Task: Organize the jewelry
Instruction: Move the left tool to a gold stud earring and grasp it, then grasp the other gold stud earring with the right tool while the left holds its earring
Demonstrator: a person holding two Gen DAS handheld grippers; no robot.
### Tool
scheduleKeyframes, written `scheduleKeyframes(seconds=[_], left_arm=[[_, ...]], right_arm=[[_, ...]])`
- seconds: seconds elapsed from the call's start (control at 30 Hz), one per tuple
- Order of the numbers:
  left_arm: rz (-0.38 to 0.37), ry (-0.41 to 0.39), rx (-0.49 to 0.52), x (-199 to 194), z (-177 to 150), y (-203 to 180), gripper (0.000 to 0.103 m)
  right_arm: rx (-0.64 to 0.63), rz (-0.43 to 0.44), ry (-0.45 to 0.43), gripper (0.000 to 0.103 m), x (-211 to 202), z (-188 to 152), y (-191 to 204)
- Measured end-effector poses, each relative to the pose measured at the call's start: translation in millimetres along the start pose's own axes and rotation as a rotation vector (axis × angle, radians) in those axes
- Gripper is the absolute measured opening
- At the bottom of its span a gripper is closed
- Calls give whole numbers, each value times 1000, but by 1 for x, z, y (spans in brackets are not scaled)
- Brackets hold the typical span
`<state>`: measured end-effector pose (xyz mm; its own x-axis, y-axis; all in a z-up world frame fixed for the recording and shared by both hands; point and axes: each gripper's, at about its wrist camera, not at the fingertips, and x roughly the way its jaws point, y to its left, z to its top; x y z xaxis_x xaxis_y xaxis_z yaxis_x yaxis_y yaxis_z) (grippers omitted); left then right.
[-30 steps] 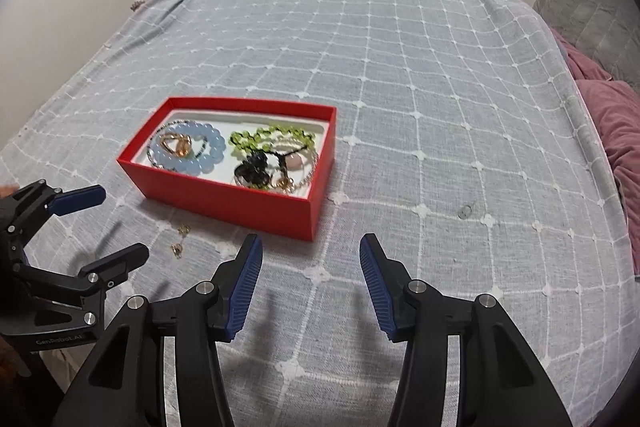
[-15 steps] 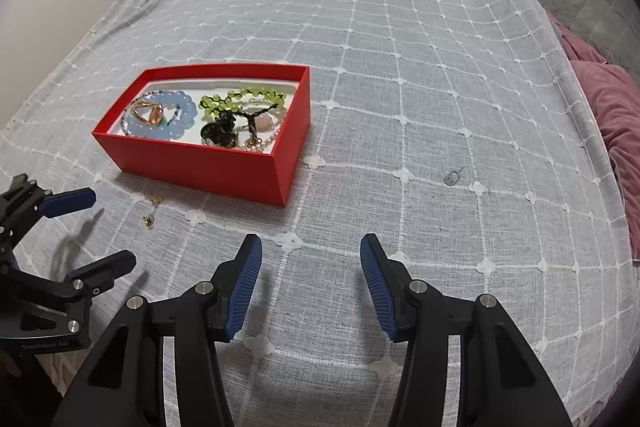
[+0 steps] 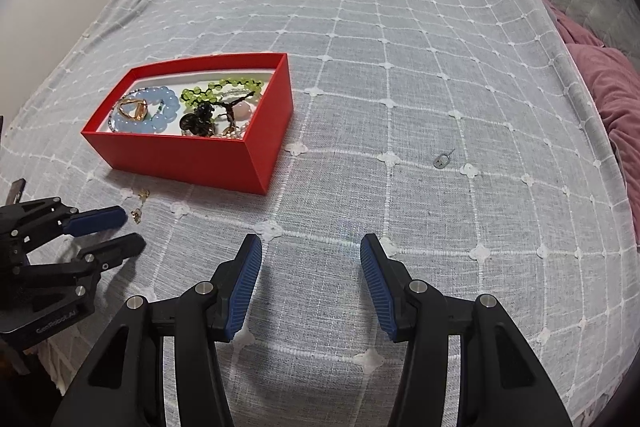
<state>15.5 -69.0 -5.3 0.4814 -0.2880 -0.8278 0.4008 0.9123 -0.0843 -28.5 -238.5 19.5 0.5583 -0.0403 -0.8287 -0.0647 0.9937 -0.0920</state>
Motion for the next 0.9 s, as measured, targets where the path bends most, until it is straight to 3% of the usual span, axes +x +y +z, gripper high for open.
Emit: scheduleKeyframes(seconds=[0.17,0.27,0.57,0.9], left_arm=[[17,-1,-6,8,8,-3,19],[44,3,-12,9,10,-2,3],[66,-8,-31,-5,5,7,2],[126,-18,-63,-17,2,29,3]], right_arm=[[20,-6,-6,54,-2,1,-9],[38,-5,-10,54,-5,3,-18],[115,12,-45,54,-22,13,-41],[-2,92,14,54,7,10,33]])
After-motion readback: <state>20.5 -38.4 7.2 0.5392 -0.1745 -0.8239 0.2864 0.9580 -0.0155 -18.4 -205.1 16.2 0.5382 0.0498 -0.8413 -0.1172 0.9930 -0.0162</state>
